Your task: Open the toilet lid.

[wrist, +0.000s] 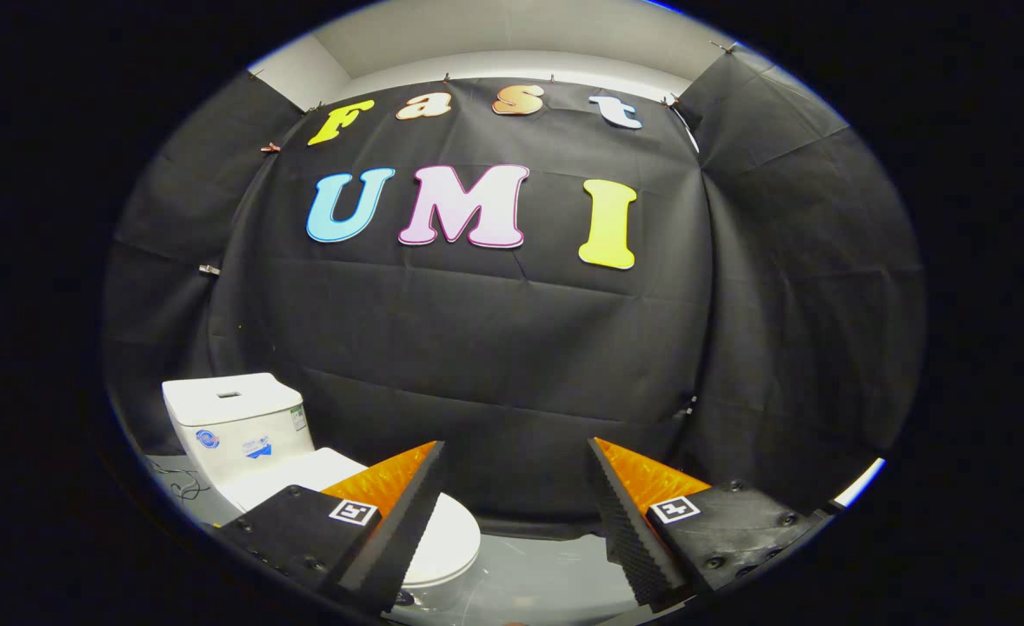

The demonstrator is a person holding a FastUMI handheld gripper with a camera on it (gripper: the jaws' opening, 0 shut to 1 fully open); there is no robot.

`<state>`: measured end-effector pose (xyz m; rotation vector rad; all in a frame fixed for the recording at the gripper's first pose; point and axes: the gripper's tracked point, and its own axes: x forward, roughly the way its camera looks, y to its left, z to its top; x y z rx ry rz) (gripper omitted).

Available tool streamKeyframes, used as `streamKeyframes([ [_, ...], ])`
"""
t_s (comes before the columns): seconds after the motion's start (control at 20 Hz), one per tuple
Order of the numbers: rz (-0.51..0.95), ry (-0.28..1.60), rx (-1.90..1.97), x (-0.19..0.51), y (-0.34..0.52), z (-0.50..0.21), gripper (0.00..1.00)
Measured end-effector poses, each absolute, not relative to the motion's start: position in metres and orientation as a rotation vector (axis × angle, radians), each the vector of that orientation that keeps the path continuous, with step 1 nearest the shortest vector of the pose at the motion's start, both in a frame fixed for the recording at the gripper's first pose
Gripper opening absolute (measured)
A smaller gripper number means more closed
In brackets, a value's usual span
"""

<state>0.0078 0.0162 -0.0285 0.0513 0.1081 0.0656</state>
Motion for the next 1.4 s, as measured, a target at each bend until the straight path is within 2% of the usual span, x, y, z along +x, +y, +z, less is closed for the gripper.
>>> streamKeyframes([
  [0.15, 0.099, 0.142, 0.073, 0.019, 0.017, -0.038, 0.98],
  [0.4, 0.163, 0.348, 0.206, 0.027, 0.022, -0.098, 0.98],
  [0.6, 0.248, 0.587, 0.33, 0.009, 0.041, -0.168, 0.98],
  [0.9, 0.289, 0.848, 0.566, -0.014, 0.077, -0.24, 0.99],
  [1.1, 0.331, 1.083, 0.723, -0.056, 0.114, -0.298, 0.99],
  [1.4, 0.34, 1.276, 0.943, -0.085, 0.156, -0.344, 0.98],
])
